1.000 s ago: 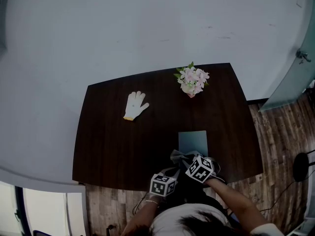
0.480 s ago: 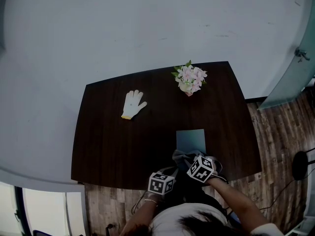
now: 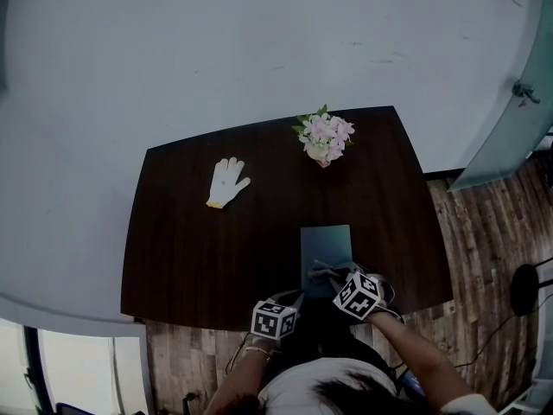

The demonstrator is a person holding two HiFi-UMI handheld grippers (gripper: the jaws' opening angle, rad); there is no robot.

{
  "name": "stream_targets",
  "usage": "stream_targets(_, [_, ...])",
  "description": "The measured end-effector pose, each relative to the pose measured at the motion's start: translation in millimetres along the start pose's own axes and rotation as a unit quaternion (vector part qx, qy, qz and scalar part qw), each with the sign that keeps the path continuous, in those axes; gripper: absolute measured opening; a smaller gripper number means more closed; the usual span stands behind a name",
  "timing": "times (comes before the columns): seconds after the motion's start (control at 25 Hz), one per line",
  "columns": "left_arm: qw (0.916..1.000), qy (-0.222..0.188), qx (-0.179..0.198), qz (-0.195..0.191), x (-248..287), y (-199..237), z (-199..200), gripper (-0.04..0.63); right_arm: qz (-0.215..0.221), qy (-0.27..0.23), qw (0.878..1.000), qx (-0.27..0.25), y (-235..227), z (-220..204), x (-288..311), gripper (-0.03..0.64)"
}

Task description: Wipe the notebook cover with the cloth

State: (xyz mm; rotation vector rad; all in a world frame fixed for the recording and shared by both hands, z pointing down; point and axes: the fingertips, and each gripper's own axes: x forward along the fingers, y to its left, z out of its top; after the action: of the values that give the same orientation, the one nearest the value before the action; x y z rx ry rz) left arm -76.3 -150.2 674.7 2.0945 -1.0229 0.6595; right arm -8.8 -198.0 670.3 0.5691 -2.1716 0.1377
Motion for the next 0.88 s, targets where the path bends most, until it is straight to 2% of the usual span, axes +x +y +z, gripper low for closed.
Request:
stream_targets(0.32, [0.9997, -0.01, 0.016, 0.018, 1, -3, -1, 0.018, -0.013, -0.004, 1.0, 0.02, -12, -27, -19, 0.041])
stream_targets(0.6, [0.9985, -0.022, 0.034, 0.038, 0, -7, -2, 0.018, -0.033, -0.022, 0.996, 0.076, -25, -53, -37, 0.041])
stream_targets(0.88, [0.9984, -0.025, 0.034, 0.037, 0, -6, -1, 0.018, -0.072, -0.041, 0.987, 0.137, -41, -70, -56, 0.041])
